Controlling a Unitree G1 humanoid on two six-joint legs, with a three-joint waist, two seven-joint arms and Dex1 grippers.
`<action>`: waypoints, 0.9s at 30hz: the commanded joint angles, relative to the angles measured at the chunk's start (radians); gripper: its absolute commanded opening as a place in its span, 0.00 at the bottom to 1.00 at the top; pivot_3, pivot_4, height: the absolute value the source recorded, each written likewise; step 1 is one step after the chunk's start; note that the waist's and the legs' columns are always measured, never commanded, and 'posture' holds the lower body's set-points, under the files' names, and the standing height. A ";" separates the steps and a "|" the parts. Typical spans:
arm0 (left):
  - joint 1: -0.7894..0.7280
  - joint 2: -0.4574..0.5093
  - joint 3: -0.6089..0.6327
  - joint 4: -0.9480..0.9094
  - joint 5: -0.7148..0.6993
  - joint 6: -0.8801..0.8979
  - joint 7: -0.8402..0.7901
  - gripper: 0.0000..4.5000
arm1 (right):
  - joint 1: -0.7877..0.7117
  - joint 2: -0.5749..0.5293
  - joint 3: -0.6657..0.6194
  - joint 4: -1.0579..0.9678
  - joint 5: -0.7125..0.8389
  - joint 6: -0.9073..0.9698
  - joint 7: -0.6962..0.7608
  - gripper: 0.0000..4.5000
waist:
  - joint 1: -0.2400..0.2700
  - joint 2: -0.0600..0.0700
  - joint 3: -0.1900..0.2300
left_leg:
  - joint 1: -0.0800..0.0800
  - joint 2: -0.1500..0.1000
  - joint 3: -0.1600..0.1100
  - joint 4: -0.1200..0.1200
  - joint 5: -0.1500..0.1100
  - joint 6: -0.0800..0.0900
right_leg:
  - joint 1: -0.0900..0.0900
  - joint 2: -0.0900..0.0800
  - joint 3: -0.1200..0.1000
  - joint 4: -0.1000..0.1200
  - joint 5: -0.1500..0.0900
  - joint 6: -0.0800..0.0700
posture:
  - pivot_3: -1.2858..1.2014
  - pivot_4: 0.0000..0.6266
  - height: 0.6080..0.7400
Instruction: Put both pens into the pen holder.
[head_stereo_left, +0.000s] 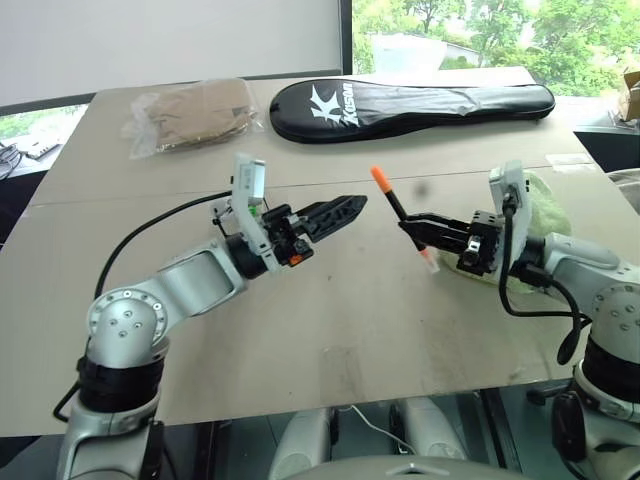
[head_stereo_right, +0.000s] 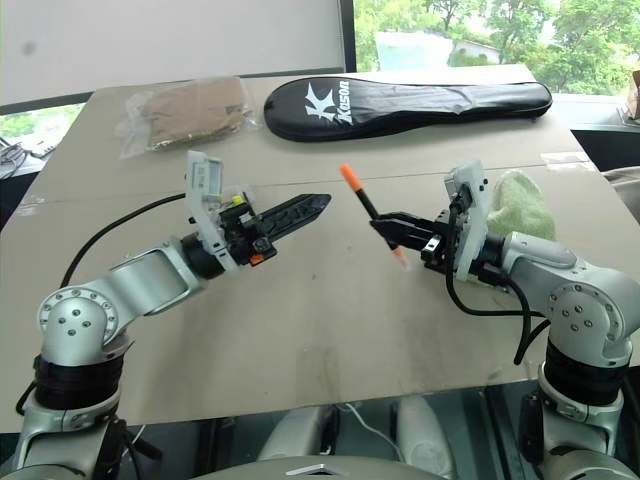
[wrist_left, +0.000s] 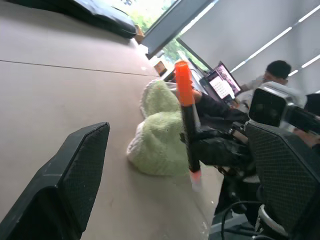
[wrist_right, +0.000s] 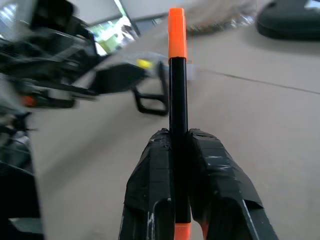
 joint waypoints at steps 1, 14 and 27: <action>-0.070 -0.031 -0.011 0.039 -0.015 0.003 -0.015 1.00 | 0.006 0.013 0.004 -0.088 0.103 0.017 -0.092 0.00 | 0.005 0.000 0.000 | 0.000 0.000 0.000 0.000 0.000 0.000 | 0.000 0.000 0.000 0.000 0.000 0.000 | 0.52 0.24 1.00; -0.113 -0.055 -0.023 0.060 -0.014 0.044 -0.072 0.29 | -0.002 -0.008 0.088 -0.075 0.193 -0.073 -0.215 0.00 | 0.015 0.000 0.000 | 0.000 -0.001 0.000 0.000 0.000 0.000 | 0.000 0.000 0.000 -0.001 0.000 0.000 | 0.52 0.24 1.00; -0.165 0.092 0.093 0.027 0.224 0.019 -0.178 0.00 | 0.015 -0.172 0.103 -0.027 0.107 -0.237 -0.107 0.61 | 0.015 0.000 0.000 | 0.000 0.000 0.000 0.000 0.000 0.000 | 0.000 0.001 -0.002 -0.001 0.000 0.000 | 0.52 0.24 1.00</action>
